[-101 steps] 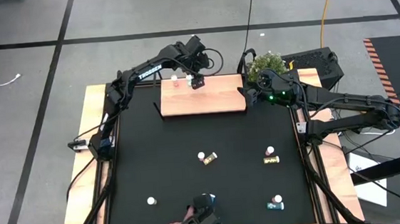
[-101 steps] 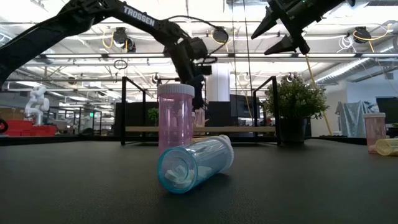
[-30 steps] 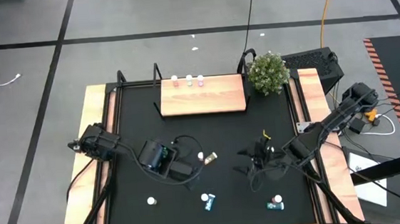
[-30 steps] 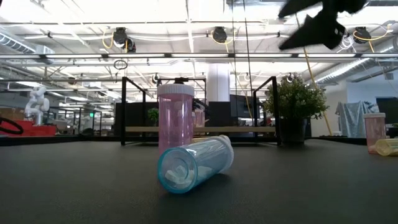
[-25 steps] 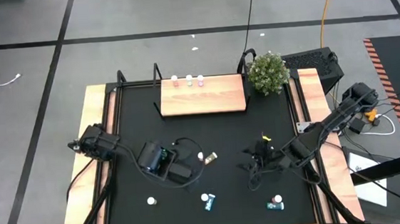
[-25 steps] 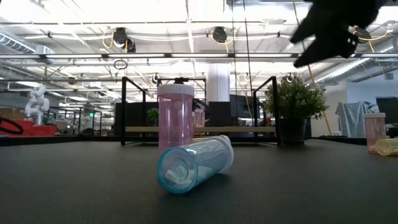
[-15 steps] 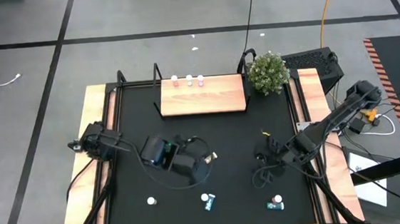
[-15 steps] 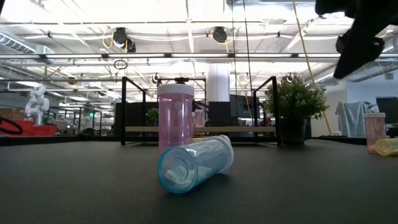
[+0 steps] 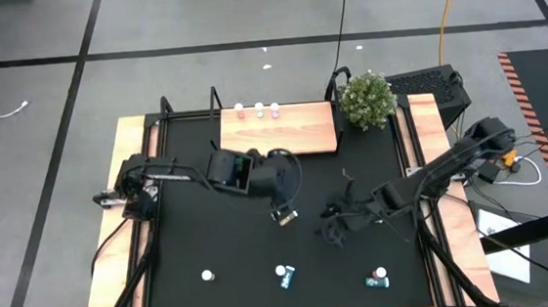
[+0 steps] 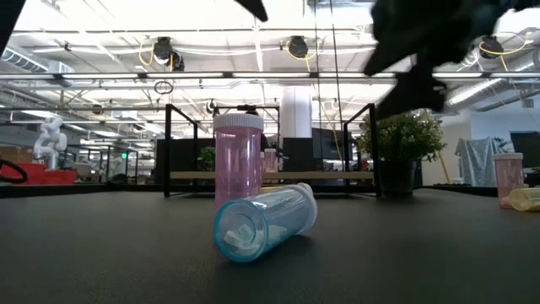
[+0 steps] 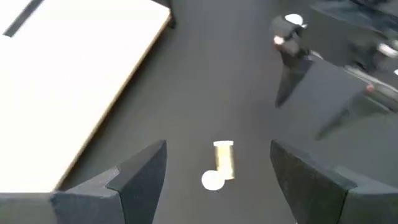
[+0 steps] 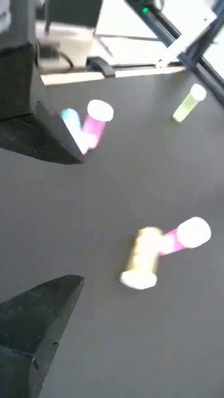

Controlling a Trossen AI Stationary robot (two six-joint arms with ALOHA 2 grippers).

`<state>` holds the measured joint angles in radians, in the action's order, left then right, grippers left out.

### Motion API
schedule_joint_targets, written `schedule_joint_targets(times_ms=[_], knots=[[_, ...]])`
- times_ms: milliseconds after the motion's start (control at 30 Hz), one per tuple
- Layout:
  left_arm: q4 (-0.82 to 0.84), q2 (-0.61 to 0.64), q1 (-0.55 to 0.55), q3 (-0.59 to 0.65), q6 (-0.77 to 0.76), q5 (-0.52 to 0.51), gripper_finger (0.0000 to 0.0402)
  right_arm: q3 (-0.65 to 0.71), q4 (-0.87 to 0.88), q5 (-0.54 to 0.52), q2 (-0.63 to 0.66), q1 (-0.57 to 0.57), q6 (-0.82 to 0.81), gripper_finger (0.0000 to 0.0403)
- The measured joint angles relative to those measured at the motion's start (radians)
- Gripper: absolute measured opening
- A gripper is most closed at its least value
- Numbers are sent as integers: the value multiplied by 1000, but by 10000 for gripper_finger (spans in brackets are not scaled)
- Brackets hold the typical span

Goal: Pick and place medicine bottles onto shelf by color
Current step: Put the top left yellow pill bottle on the shelf

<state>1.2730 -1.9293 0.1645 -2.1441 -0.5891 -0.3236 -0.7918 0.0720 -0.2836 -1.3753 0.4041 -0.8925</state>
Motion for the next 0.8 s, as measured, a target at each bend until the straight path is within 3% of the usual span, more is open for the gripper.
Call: schedule_joint_targets(times_ms=[200, 300, 400, 500, 800], knots=[[56, 0, -76, 0, 190, 53, 285, 0, -212, -28, -127, -82, 600, 299], [108, 0, -110, 0, 245, 104, 285, 0, -298, 52, -194, -127, 805, 299], [199, 0, -130, 0, 254, 114, 285, 0, -341, 159, -263, -168, 888, 299], [294, 0, -138, 0, 239, 113, 285, 0, -356, 182, -313, -190, 943, 299], [270, 0, -138, 0, 233, 101, 285, 0, -372, 233, -396, -251, 1078, 299]])
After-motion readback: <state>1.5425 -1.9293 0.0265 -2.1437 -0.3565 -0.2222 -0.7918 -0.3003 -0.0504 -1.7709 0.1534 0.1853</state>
